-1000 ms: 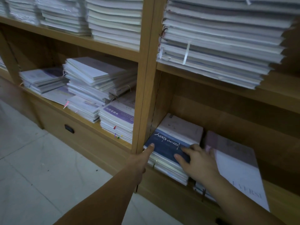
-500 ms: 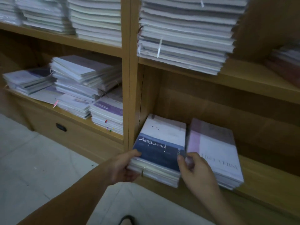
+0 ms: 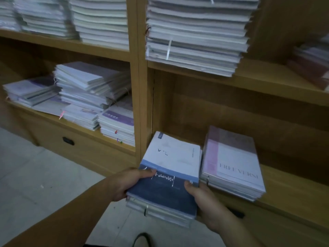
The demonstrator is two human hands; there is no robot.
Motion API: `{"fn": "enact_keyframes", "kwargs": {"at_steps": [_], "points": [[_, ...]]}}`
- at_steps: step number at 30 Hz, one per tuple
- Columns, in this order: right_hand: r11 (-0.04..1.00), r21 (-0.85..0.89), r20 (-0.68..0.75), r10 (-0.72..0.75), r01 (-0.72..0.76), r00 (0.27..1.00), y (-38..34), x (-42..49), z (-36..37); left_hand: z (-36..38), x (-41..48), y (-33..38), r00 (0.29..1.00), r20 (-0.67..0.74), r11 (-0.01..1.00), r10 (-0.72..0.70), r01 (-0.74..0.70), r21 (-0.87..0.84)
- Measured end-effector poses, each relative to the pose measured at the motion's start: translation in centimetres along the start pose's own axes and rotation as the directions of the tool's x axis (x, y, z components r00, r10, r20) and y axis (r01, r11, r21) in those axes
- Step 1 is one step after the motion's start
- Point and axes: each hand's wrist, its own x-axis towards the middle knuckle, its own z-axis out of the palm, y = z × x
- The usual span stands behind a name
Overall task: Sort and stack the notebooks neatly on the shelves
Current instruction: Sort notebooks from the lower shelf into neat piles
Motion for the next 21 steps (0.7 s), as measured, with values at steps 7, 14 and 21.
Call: {"fn": "enact_keyframes", "kwargs": {"at_steps": [7, 14, 21], "points": [[0.985, 0.009, 0.079, -0.175, 0.175, 0.981, 0.0, -6.8, -1.0, 1.1, -7.2, -1.2, 0.993, -0.001, 0.991, 0.121, -0.121, -0.053], [0.963, -0.14, -0.047, -0.237, 0.229, 0.97, -0.2, -14.0, -7.8, 8.8, -11.0, 0.6, 0.95, 0.152, 0.926, 0.272, -0.302, 0.227], [0.879, -0.262, -0.321, -0.468, 0.397, 0.823, -0.8, -19.3, -21.1, 23.7, -5.9, 3.8, 0.821, 0.336, 0.703, 0.463, -0.57, 0.424]]}}
